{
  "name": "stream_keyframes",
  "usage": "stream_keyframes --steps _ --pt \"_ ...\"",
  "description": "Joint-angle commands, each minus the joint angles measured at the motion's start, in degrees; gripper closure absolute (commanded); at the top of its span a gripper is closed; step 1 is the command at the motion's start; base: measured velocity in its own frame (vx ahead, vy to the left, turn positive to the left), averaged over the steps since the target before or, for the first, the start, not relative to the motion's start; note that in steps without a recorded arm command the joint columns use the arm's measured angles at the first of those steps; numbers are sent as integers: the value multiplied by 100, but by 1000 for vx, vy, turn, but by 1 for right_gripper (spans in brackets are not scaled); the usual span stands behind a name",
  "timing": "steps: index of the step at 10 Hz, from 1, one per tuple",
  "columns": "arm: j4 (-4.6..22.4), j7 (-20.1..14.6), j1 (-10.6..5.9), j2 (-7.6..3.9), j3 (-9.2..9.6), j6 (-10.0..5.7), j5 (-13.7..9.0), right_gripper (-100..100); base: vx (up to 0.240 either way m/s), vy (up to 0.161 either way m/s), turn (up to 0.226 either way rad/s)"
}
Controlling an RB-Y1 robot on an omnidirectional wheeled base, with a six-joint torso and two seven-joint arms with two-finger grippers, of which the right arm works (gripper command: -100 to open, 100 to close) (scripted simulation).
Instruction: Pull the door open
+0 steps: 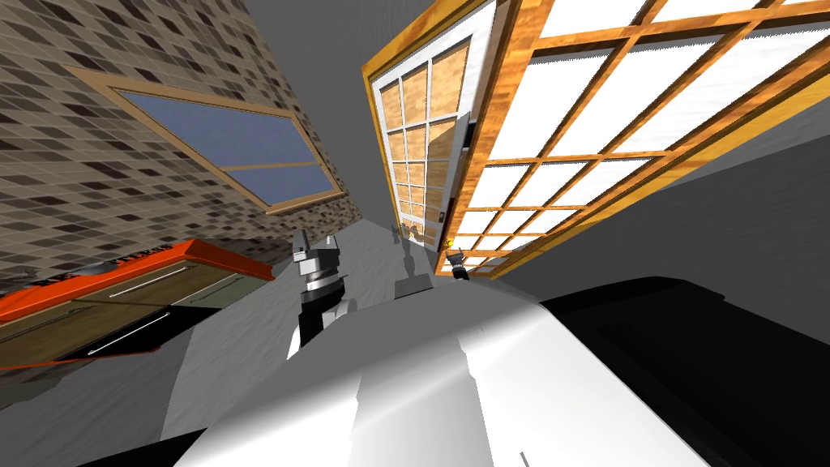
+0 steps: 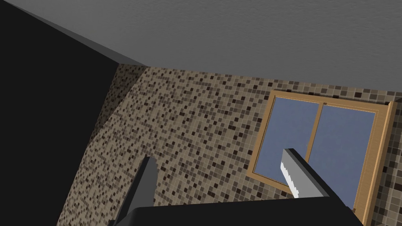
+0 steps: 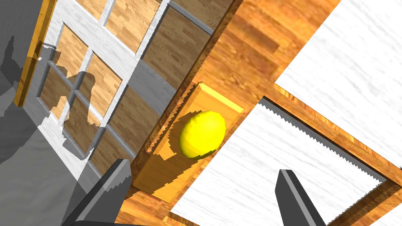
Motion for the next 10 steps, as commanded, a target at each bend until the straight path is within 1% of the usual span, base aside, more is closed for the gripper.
stream_keyframes --steps 1,2,4,5,7,8,10 --pt "-91 -286 12 44 59 67 -179 -100 -86 -27 68" --pt "-91 -368 12 44 59 67 -179 -100 -60 -25 23" --pt "-173 -736 14 98 133 131 -399 -100 -66 -16 53" --pt "-173 -821 14 98 133 131 -399 -100 -57 -13 25" --pt "-245 -1184 16 145 198 188 -591 -100 -63 -29 50" --pt "-245 -1242 16 145 198 188 -591 -100 -54 -23 24" --pt "-305 -1599 18 184 252 235 -750 -100 -46 -12 40"
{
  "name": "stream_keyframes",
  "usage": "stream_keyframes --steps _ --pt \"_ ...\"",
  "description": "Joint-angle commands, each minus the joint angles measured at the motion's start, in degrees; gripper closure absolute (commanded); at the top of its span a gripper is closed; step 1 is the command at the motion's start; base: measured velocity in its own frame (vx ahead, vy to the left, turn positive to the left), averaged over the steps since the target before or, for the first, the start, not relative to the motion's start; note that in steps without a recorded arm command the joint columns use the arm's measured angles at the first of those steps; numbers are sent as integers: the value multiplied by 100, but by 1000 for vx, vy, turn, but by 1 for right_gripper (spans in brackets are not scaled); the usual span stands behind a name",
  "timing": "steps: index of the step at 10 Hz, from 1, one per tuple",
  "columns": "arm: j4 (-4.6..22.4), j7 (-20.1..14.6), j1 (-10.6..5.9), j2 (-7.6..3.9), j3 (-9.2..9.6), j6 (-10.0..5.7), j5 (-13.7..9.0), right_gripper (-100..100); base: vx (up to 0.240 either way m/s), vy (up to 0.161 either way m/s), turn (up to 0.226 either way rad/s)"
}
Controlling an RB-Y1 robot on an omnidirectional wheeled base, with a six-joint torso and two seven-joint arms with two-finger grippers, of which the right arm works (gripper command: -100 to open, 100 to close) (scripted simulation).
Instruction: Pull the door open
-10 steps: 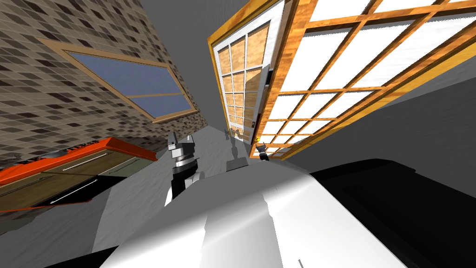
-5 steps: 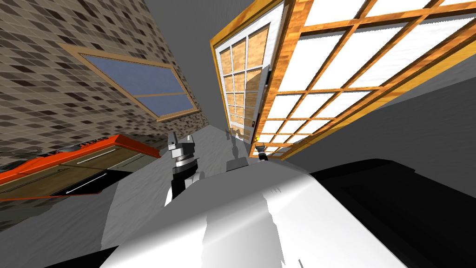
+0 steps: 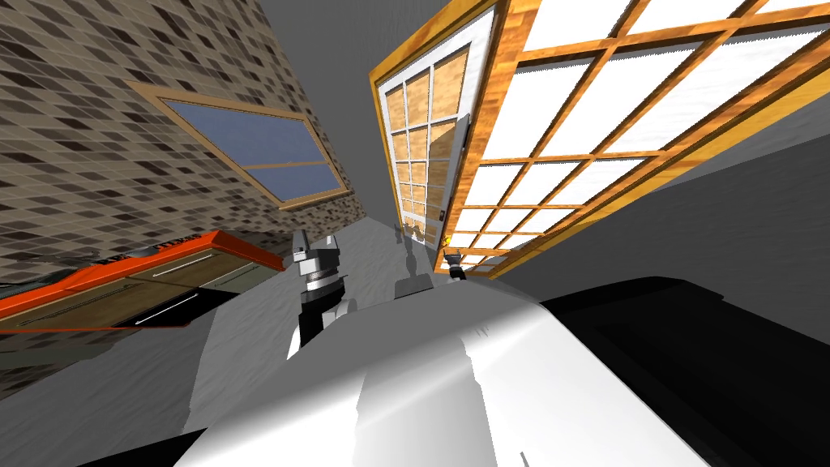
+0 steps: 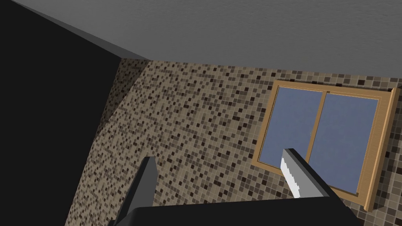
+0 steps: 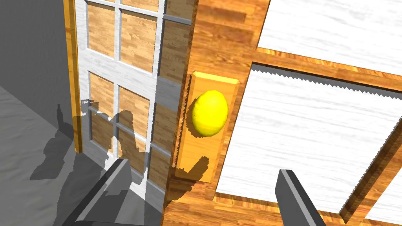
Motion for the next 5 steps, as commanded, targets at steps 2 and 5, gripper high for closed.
stream_keyframes --steps 2,5 --pt "-51 -411 -4 40 57 46 -164 -100 -68 -16 34" --pt "-95 -542 9 57 77 69 -228 -100 -40 -16 20"
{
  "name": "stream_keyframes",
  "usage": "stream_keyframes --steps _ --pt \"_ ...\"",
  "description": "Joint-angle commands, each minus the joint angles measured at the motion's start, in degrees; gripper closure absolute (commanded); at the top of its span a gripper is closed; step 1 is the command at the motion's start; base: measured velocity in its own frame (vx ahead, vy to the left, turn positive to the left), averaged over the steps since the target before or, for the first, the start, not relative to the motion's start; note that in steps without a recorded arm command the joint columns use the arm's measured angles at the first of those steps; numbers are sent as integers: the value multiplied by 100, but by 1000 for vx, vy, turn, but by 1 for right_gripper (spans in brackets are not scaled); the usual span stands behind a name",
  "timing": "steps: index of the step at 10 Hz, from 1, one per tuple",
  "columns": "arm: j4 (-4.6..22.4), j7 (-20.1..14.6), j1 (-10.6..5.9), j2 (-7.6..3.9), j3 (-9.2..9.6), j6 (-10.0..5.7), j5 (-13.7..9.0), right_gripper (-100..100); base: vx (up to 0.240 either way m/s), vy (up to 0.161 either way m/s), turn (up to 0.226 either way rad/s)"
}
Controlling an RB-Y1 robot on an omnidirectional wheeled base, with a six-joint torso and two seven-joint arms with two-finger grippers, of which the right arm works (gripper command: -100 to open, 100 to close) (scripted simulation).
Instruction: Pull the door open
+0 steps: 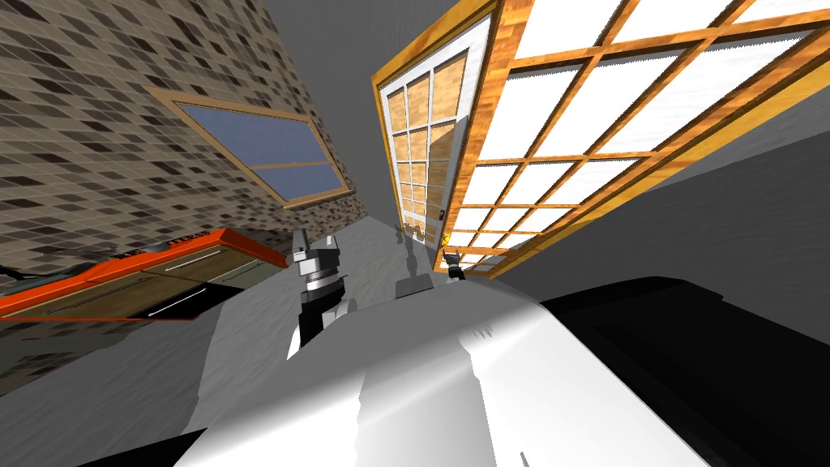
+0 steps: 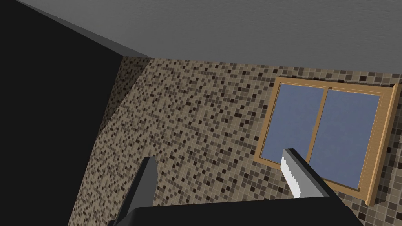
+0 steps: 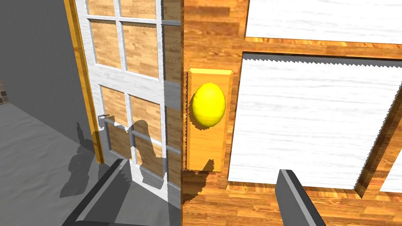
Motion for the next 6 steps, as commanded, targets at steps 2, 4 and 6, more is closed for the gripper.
stream_keyframes --steps 2,4,6 --pt "78 -192 62 -168 -47 -61 -36 -100 144 1 108" --pt "173 -427 138 -373 -105 -135 -79 -100 225 21 112" --pt "281 -694 224 -606 -170 -219 -129 -100 250 -27 144"
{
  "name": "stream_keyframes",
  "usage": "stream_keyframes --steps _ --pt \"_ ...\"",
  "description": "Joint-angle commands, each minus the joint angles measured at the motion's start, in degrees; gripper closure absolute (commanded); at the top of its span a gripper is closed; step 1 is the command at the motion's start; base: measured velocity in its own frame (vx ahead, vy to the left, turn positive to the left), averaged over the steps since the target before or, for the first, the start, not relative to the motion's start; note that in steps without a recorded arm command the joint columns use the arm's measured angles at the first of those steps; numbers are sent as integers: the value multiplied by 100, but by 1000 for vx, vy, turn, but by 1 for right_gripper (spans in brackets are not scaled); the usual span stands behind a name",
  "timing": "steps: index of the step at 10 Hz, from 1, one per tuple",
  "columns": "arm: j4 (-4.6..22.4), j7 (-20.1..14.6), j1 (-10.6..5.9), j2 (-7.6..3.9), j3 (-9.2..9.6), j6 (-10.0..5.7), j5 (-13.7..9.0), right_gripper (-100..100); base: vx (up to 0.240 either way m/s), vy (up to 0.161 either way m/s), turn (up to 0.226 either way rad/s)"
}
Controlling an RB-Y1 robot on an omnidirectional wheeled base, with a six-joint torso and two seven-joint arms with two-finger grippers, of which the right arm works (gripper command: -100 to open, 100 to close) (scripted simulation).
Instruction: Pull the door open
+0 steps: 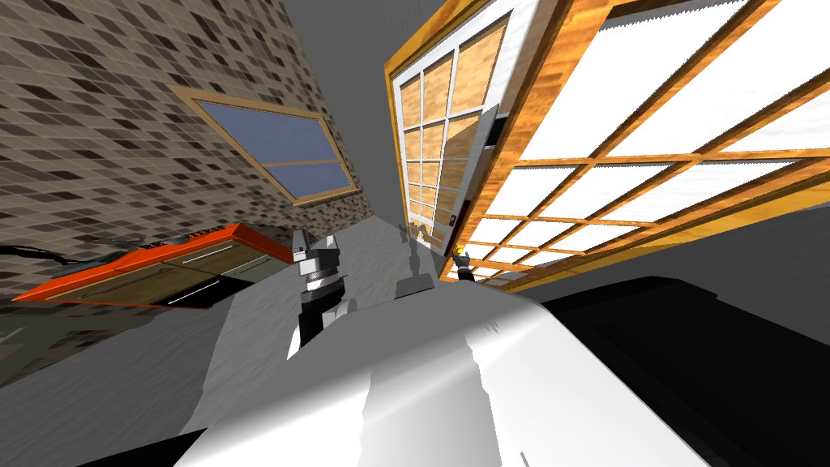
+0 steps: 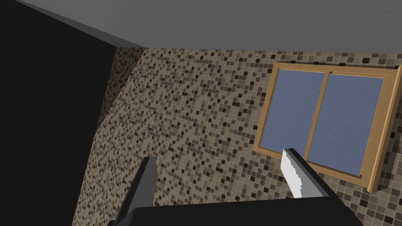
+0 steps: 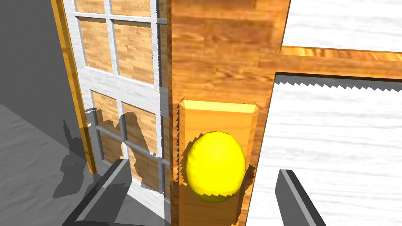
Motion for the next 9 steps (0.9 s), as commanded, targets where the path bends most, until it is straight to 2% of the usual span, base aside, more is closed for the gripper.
stream_keyframes --steps 1,2,3,8,9 --pt "-184 -10 111 -71 -47 86 -35 -100 152 -39 16" --pt "-167 -3 89 -44 -40 59 -28 -100 53 -15 -1" --pt "-167 -3 89 -44 -40 59 -28 100 0 0 0" --pt "-167 -3 89 -44 -40 59 -28 100 -11 0 2" --pt "-186 -101 139 -113 54 64 14 100 -107 -18 76"
